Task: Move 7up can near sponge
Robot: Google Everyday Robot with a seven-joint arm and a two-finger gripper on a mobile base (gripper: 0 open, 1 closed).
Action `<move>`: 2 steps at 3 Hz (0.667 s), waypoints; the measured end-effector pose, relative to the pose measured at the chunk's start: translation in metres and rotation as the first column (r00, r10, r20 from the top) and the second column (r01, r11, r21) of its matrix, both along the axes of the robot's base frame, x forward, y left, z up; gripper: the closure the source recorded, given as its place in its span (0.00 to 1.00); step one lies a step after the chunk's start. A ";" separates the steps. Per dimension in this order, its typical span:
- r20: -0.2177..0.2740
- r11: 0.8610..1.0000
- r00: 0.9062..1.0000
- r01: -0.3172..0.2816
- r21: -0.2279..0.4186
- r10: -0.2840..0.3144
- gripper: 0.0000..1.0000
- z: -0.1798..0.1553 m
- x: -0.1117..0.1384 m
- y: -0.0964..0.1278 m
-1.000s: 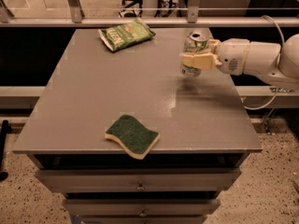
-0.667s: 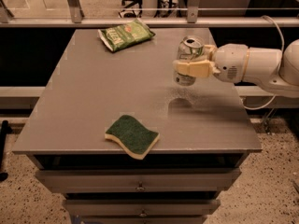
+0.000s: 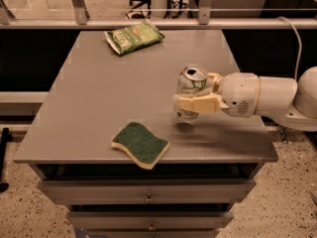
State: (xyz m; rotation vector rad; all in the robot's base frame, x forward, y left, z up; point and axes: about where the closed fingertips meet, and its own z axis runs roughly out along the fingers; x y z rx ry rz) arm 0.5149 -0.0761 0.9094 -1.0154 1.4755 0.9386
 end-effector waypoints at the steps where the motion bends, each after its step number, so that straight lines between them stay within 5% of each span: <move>1: -0.002 0.999 1.000 -0.031 -0.023 0.031 1.00 -0.015 -0.019 0.011; 2: -0.009 0.997 0.998 -0.064 -0.037 0.064 1.00 -0.025 -0.029 0.026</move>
Offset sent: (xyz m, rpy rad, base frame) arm -0.0409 0.0415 -0.0400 -0.0522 0.0173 0.1009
